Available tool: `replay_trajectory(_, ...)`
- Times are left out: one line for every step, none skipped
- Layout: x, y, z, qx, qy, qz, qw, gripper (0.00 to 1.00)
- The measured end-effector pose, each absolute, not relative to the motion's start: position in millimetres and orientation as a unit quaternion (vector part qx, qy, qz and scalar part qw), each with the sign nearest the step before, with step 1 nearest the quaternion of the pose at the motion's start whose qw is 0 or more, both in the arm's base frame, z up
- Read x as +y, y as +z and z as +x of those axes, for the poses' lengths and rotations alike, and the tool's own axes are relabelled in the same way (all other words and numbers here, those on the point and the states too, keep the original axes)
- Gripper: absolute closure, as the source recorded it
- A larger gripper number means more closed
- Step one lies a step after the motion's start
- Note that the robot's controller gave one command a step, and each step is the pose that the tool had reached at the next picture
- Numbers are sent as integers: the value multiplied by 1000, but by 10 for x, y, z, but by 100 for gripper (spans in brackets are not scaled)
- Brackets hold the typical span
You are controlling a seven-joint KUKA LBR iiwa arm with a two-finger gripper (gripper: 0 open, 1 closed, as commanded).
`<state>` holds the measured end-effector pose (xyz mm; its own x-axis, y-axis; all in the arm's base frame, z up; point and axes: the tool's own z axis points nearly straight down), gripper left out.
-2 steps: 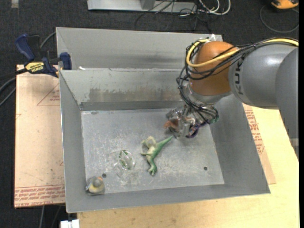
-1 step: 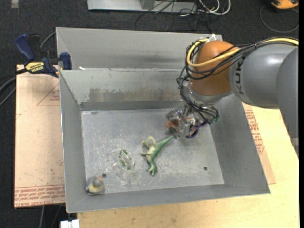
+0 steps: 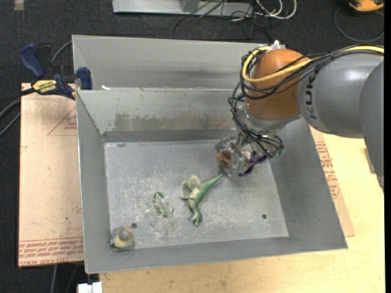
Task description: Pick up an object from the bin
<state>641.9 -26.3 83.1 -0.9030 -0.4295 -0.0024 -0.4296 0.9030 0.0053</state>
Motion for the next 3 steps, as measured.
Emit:
replay_trajectory(-261, 926, 6430, 975, 3, -220, 3, 100)
replay_trajectory(-259, 990, 6431, 975, 3, -220, 3, 100)
replay_trajectory(-257, 1051, 6429, 976, 3, -220, 2, 100)
